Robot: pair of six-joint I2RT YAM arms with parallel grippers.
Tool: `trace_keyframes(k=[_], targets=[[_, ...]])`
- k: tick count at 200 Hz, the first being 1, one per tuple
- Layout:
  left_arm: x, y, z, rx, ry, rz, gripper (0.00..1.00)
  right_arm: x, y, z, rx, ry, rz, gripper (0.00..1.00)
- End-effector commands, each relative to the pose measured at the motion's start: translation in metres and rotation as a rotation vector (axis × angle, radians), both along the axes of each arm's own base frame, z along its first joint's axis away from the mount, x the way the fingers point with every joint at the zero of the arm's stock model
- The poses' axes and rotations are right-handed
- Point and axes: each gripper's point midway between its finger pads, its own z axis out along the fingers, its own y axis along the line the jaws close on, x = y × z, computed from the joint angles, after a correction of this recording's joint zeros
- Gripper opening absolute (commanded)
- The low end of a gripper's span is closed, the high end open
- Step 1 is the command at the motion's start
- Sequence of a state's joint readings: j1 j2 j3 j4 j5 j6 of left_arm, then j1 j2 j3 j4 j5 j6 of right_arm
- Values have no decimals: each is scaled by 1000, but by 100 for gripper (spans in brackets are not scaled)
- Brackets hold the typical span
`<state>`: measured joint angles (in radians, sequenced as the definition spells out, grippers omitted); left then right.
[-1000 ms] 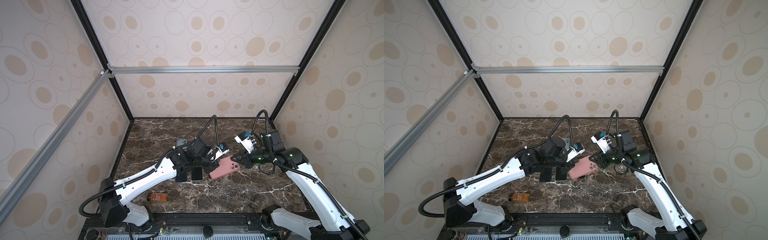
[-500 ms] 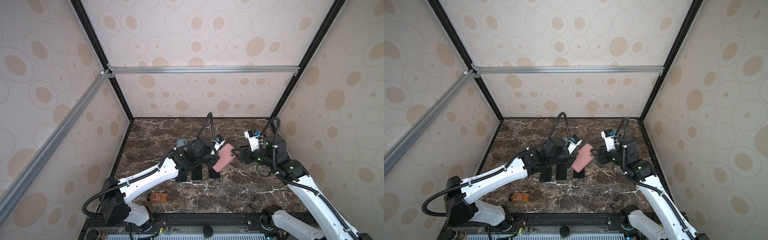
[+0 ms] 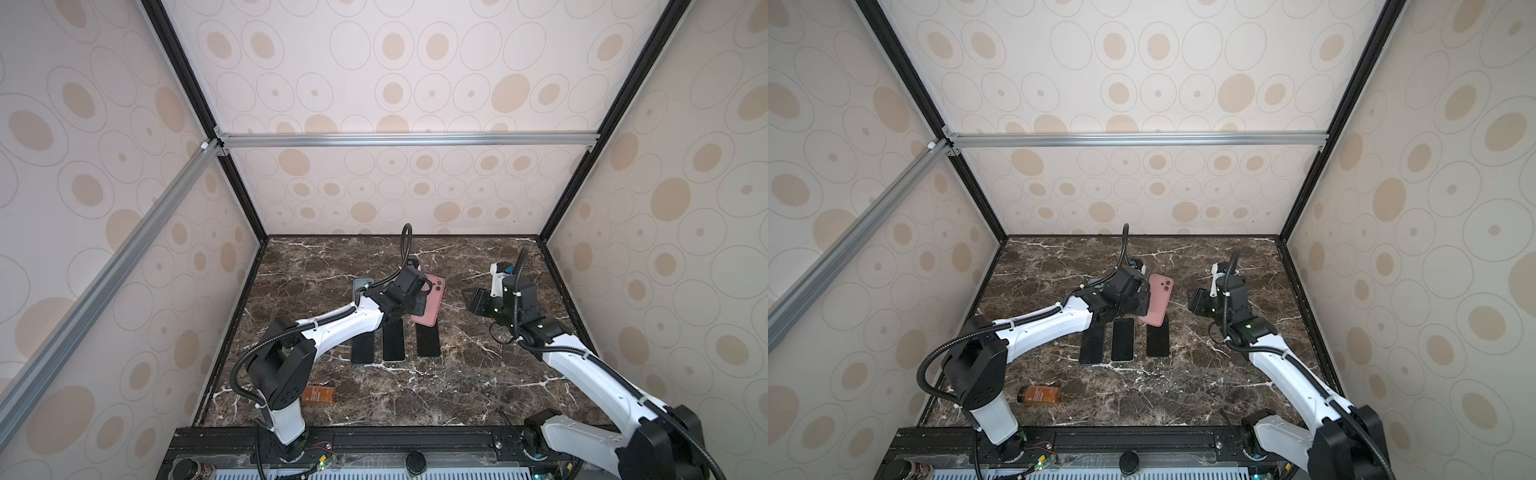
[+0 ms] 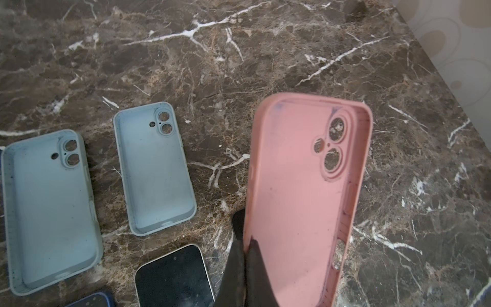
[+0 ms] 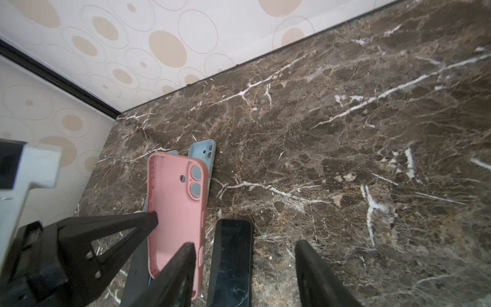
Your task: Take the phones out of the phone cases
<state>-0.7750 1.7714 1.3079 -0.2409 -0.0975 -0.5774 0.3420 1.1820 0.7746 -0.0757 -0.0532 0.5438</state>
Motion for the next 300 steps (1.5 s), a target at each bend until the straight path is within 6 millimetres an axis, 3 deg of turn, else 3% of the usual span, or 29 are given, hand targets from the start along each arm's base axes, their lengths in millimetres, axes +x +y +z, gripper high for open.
trace_keyframes(k=[1, 58, 82, 127, 168, 278, 300], targets=[[28, -9, 18, -143, 9, 90, 0, 18, 11, 2, 51, 10, -6, 62], [66, -19, -21, -129, 140, 145, 0, 50, 36, -34, 19, 123, 76, 62], [76, -22, -41, -113, 198, 158, 0, 60, 40, -47, -22, 179, 98, 62], [91, -24, -59, -93, 242, 165, 0, 75, 43, -64, -34, 236, 115, 62], [98, -14, -78, -71, 280, 195, 0, 78, 45, -75, -44, 271, 127, 62], [105, -4, -103, -68, 324, 237, 0, 75, 44, -87, -65, 313, 136, 62], [107, -4, -102, -74, 317, 237, 11, 74, 46, -84, -59, 309, 145, 63]])
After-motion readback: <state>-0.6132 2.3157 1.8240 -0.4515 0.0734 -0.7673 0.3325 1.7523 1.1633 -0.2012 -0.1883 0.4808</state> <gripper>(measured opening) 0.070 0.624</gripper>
